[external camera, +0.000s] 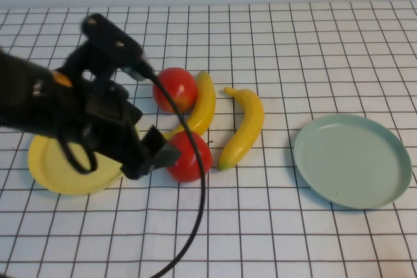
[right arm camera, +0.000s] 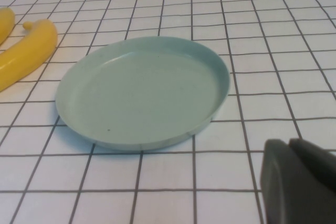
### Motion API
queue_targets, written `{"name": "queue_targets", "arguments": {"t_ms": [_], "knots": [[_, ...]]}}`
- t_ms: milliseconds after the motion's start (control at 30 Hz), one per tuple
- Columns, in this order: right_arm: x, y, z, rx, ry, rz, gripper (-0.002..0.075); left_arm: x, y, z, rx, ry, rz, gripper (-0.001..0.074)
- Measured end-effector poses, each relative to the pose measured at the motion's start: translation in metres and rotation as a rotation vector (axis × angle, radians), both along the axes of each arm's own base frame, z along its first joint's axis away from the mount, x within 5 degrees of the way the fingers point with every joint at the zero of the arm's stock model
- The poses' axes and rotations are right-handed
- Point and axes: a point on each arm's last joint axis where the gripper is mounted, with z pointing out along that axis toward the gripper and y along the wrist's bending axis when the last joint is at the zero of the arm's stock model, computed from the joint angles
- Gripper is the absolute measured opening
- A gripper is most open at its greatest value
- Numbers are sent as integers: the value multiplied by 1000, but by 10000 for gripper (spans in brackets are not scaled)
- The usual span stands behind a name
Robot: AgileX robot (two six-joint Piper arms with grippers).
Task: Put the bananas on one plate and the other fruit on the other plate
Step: Put one type of fruit in the left plate
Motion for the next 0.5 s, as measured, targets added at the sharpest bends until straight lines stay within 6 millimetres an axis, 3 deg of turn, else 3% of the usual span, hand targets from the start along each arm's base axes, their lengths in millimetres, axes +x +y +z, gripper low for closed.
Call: {"name": "queue_targets", "arguments": {"t_ms": [133,333,500], "knots": [[0,0,0,0,0,0,-17,33,-29,-20,159,119,-61,668],[0,0,0,0,0,0,-17,80,-56,-42,307,170,-55,668],[0,0,0,0,0,0,-17,99,-73,-54,333,171,-75,668]]}}
